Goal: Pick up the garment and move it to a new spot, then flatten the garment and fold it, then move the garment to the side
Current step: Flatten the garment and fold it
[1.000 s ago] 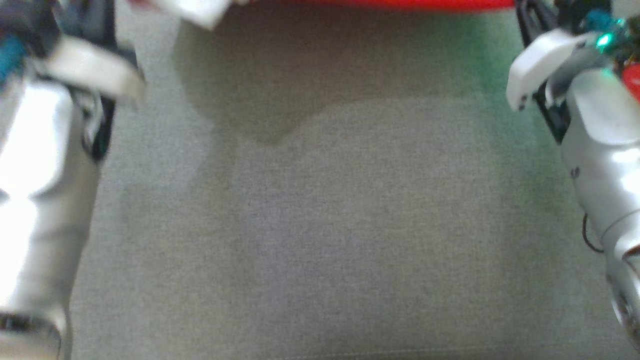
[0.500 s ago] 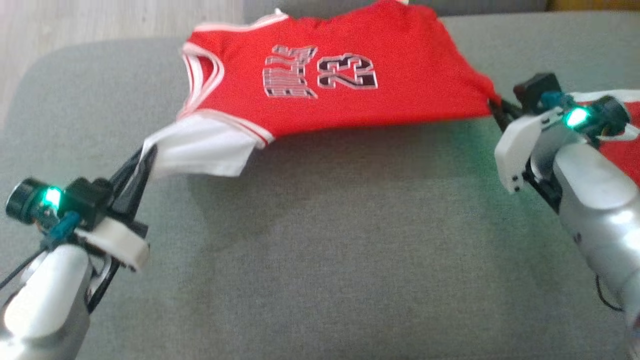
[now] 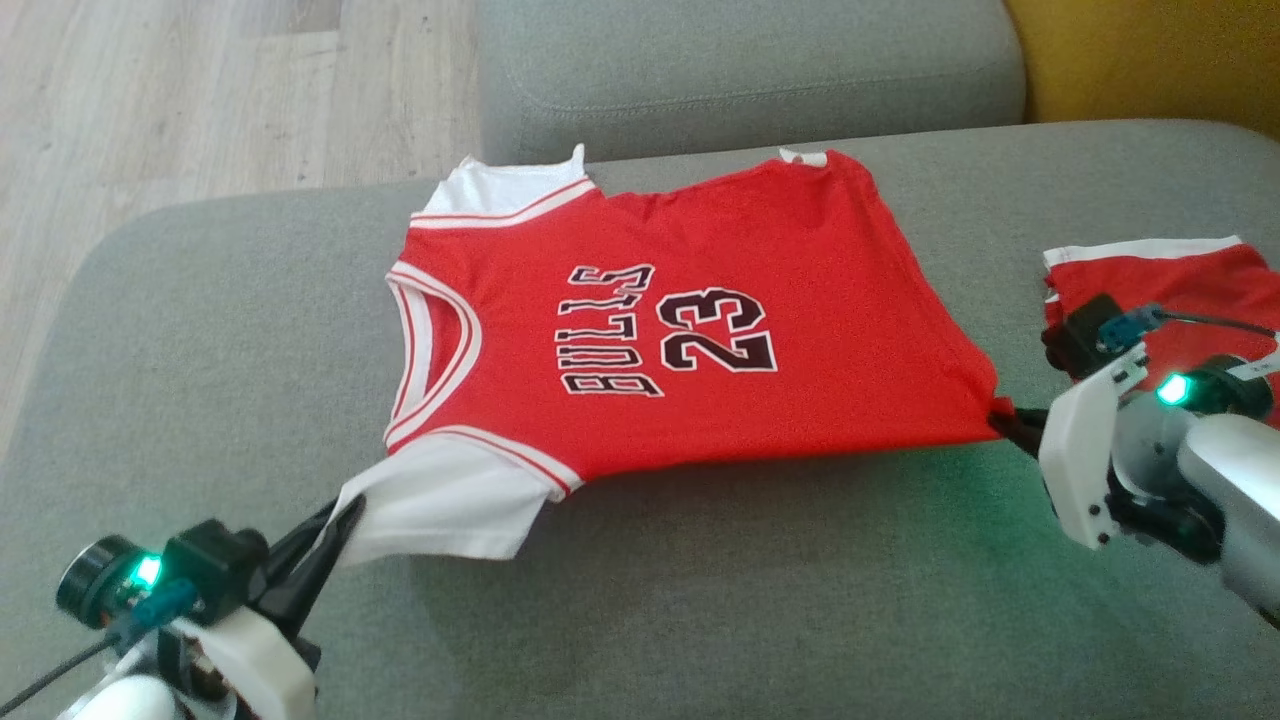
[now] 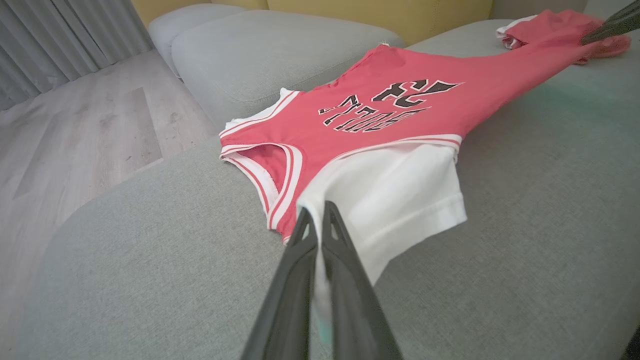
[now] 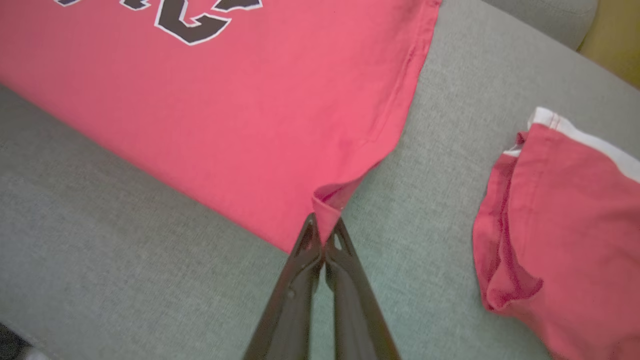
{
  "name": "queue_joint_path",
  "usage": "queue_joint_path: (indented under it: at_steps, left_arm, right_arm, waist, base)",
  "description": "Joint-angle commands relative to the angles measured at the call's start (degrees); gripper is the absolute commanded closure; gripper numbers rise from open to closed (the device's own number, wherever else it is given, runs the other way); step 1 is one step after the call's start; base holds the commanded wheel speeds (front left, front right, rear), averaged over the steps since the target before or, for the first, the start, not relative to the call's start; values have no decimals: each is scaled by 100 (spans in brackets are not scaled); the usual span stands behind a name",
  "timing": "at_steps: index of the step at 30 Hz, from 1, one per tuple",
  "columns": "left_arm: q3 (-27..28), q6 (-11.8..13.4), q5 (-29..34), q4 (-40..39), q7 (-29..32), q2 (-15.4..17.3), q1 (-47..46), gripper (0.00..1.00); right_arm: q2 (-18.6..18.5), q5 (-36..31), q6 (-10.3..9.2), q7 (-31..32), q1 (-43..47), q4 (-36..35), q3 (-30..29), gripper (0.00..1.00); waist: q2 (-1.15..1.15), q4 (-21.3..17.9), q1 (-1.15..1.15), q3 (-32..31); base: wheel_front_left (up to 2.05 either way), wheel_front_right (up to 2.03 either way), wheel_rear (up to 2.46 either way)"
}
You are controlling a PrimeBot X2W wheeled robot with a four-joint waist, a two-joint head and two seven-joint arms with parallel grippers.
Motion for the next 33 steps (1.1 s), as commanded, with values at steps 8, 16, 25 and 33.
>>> queue_joint_path:
  at_steps: [8, 16, 25, 33]
  left_arm:
    - [393, 267, -92, -656, 294, 384, -242, 100]
    - [383, 308, -102, -486, 440, 188, -739, 100]
    - [218, 155, -93, 87, 906, 72, -1645, 100]
    - [-131, 12, -104, 759, 1193, -152, -2455, 100]
  right_arm:
    - [-473, 482, -5, -40, -14, -462, 13, 100]
    - [-230, 411, -5, -243, -287, -223, -51, 100]
    - [73, 487, -5, -416, -577, 267, -205, 100]
    - [290, 419, -5, -534, -909, 701, -219, 100]
  waist:
    - [0, -4, 2, 80]
    - [0, 5, 2, 373]
    - [0, 16, 2, 698]
    - [0, 28, 2, 1036]
  base:
    - [0, 0, 0]
    - [0, 0, 0]
    - [0, 0, 0]
    - [0, 0, 0]
